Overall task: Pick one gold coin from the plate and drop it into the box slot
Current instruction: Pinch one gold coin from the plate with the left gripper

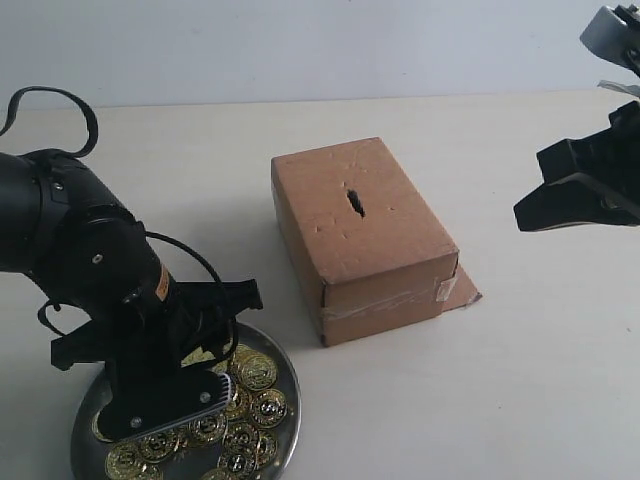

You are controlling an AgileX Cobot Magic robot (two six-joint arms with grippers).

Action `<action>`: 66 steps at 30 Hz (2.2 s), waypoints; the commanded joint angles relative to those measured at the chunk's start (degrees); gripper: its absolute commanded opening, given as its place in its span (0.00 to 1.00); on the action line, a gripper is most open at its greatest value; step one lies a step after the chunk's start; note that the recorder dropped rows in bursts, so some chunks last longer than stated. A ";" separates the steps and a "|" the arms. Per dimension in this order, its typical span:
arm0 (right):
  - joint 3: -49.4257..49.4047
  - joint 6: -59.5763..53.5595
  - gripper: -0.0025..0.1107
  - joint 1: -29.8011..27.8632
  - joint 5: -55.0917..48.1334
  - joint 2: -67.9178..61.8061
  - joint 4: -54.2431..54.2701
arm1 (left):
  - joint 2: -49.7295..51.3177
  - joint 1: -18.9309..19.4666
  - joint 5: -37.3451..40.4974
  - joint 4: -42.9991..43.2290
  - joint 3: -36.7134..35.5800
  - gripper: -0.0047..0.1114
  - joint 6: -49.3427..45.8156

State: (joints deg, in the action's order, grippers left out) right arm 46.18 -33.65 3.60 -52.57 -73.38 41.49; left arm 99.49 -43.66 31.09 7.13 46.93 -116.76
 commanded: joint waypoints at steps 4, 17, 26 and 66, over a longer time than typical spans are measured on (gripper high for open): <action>0.45 -0.67 0.02 -0.32 -0.05 0.12 0.41 | 0.12 -0.28 -0.49 -0.40 -0.36 0.53 -0.63; 0.45 -0.66 0.02 -0.32 -0.26 0.12 0.64 | 0.12 -2.58 -2.77 -0.48 -2.76 0.53 -0.18; 0.45 -0.77 0.02 -0.32 -0.37 0.12 0.62 | 1.26 -2.58 -2.77 -0.48 -2.76 0.53 -0.07; 0.45 -0.77 0.02 -0.32 -0.37 0.12 0.62 | 1.84 -2.58 -3.04 -0.48 -2.76 0.42 -0.07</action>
State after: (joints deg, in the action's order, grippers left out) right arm 46.18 -33.75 3.60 -52.61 -73.38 41.61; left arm 101.14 -45.90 28.01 7.01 44.36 -117.41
